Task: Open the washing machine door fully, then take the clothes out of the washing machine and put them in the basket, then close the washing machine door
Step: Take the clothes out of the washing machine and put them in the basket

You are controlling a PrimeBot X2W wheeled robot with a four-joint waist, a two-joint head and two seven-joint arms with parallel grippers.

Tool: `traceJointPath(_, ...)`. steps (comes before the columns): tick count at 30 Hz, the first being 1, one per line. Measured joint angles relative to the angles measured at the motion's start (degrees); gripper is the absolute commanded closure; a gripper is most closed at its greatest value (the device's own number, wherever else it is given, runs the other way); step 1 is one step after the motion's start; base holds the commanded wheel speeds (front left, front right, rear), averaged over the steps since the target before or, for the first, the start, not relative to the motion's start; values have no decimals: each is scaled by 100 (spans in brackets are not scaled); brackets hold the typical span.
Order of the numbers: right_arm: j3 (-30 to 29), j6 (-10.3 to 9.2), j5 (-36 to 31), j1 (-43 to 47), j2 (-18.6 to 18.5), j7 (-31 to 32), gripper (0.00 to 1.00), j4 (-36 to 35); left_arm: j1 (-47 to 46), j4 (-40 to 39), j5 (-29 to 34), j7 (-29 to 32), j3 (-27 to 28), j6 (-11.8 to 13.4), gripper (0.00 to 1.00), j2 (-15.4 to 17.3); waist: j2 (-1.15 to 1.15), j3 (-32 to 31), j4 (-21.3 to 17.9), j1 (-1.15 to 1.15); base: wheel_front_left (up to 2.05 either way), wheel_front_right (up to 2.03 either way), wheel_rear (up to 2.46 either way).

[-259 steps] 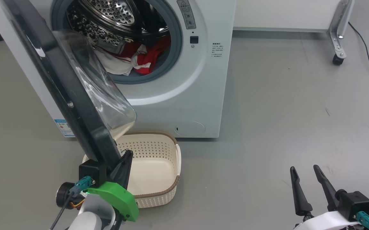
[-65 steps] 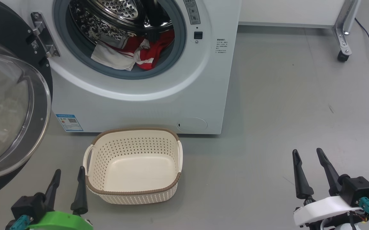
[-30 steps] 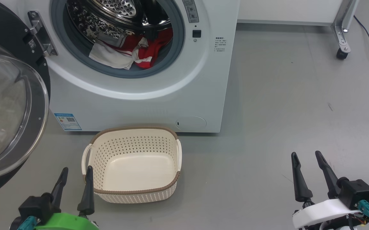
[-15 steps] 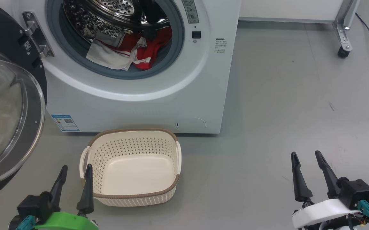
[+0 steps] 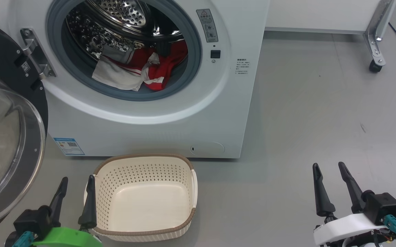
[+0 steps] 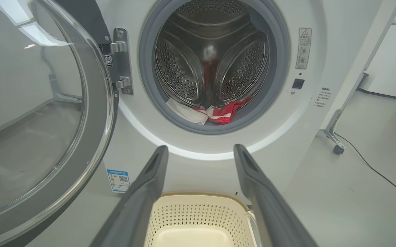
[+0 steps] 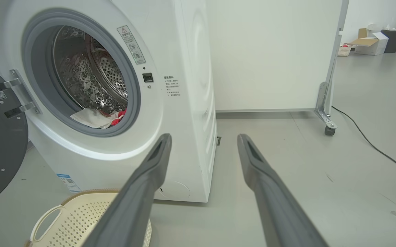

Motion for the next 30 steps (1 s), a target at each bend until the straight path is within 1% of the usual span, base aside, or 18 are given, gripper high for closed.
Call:
traceJointPath(11, -7, 2, -1, -1, 21, 0, 0, 33, 0, 12, 0, 0, -29, 16, 0, 9, 0, -26, 5, 0, 85, -85, 0)
traceJointPath(30, -23, 5, -11, -1, 57, -1, 0, 54, 0, -35, -13, 0, -138, 14, 0, 0, 0, -52, -4, 0, 47, -47, 0)
